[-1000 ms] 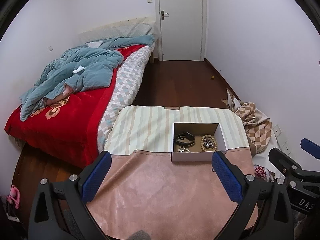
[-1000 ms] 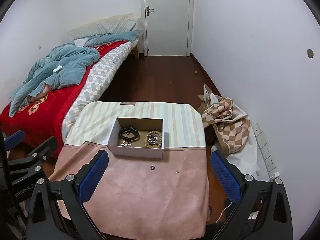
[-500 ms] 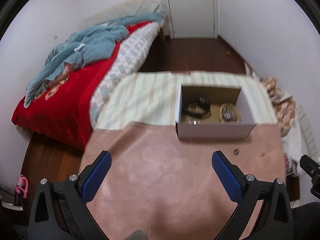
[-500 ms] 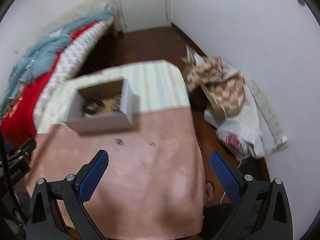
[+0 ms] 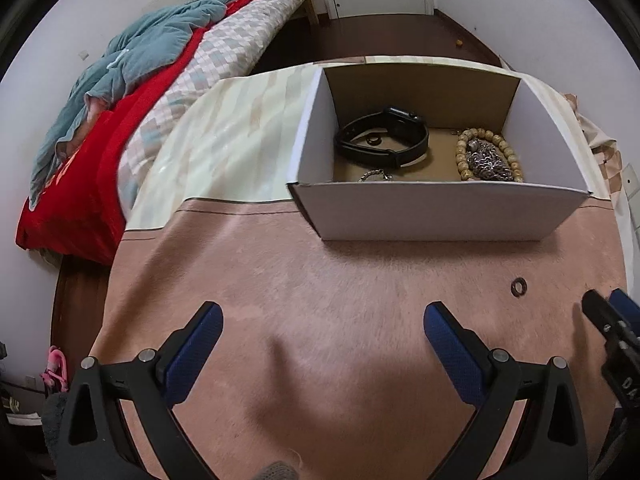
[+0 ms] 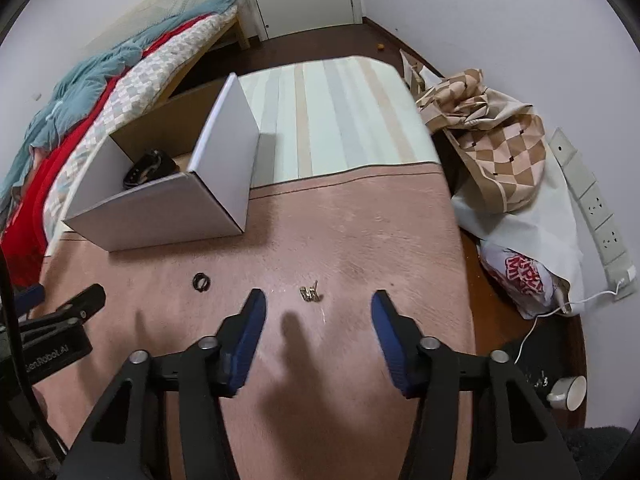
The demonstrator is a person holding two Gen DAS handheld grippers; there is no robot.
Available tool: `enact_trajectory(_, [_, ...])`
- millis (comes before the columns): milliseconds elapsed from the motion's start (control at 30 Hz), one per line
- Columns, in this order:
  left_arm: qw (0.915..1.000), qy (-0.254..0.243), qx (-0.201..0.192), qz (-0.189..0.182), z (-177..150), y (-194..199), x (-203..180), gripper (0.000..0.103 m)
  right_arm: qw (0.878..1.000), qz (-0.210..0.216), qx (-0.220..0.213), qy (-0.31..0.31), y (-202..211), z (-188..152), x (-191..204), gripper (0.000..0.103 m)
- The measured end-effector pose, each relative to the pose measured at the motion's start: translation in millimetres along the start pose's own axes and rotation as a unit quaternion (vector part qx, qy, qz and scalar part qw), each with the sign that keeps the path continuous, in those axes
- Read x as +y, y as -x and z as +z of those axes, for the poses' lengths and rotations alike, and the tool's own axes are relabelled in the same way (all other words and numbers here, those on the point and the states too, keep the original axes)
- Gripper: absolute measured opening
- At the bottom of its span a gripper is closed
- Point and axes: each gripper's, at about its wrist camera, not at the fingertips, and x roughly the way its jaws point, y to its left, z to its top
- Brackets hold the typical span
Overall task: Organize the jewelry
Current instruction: 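Grasp the second small silver earring on the table with the right gripper, then grasp the remaining black ring with the left gripper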
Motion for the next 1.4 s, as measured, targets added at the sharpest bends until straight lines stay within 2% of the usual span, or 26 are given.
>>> enact_trajectory(33, [1.0000, -0.001, 0.001, 0.000, 1.3, -1.7, -0.9, 0.102, 1.000, -0.003, -0.005, 0.003, -2.3, -0.4, 1.5, 0.046])
enact_trajectory(67, [1.0000, -0.003, 0.001, -0.001, 2.4, -3.3, -2.3, 0.102, 1.000, -0.002, -0.013, 0.009, -2.3, -0.5, 3.1, 0.039])
enact_trajectory(100, [1.0000, -0.005, 0.001, -0.001, 3.5, -5.1, -3.6, 0.102, 1.000, -0.006, -0.015, 0.016, -4.4, -0.6, 5.9, 0.028])
enact_trajectory(133, [1.0000, -0.008, 0.002, -0.003, 4.0, -6.1, -5.4, 0.102, 1.000, -0.010, -0.019, 0.021, -4.3, -0.6, 8.0, 0.022])
enact_trajectory(167, [1.0000, -0.009, 0.000, -0.004, 4.5, -6.5, -6.8, 0.102, 0.999, -0.006, -0.021, 0.026, -6.0, -0.7, 9.7, 0.009])
enact_trajectory(267, [0.9998, -0.012, -0.003, -0.015, 6.5, -7.5, -12.1, 0.102, 0.999, 0.002, -0.030, 0.026, -5.6, -3.4, 10.2, 0.009])
enact_trajectory(433, [0.9985, -0.027, -0.007, -0.048, 5.7, -3.3, -34.8, 0.102, 0.999, 0.012, -0.040, -0.008, 10.8, -2.9, -8.5, 0.009])
enact_trajectory(567, [0.9952, -0.036, 0.001, -0.091, 4.5, -4.4, -59.7, 0.102, 0.999, 0.004, -0.050, -0.018, 23.3, -0.5, -20.9, 0.009])
enact_trajectory(667, [0.9935, -0.056, 0.001, -0.099, 2.2, -4.9, -79.2, 0.101, 0.998, -0.005, -0.054, -0.024, 26.9, -1.8, -28.4, 0.009])
enact_trajectory(800, [0.9913, -0.076, 0.003, -0.107, 1.1, -7.5, -96.7, 0.080, 0.998, -0.013, -0.055, -0.035, 29.0, -4.1, -36.8, 0.009])
enact_trajectory(900, [0.9902, -0.082, -0.011, -0.112, 1.4, -5.2, -102.8, 0.066, 0.998, -0.013, -0.054, -0.040, 27.6, -5.1, -39.1, 0.009])
enact_trajectory(967, [0.9889, -0.089, -0.020, -0.117, 3.1, -2.6, -105.6, 0.042, 0.998, -0.014, -0.052, -0.043, 25.8, -6.1, -39.6, 0.009])
enact_trajectory(1000, [0.9879, -0.094, -0.023, -0.121, 3.5, -1.0, -107.6, 0.025, 0.997, -0.014, -0.053, -0.046, 25.4, -6.7, -40.2, 0.009])
enact_trajectory(1033, [0.9874, -0.095, -0.022, -0.125, 3.9, -0.9, -108.0, 0.017, 0.997, -0.014, -0.052, -0.047, 25.1, -6.8, -40.4, 0.009])
enact_trajectory(1100, [0.9869, -0.096, -0.021, -0.128, 8.6, -4.8, -102.7, 0.010, 0.997, -0.015, -0.053, -0.048, 25.6, -6.6, -40.0, 0.009])
enact_trajectory(1400, [0.9854, -0.084, -0.026, -0.146, 3.9, 3.7, -90.8, 0.009, 0.995, -0.007, -0.078, -0.056, 41.8, 0.2, -36.7, 0.009])
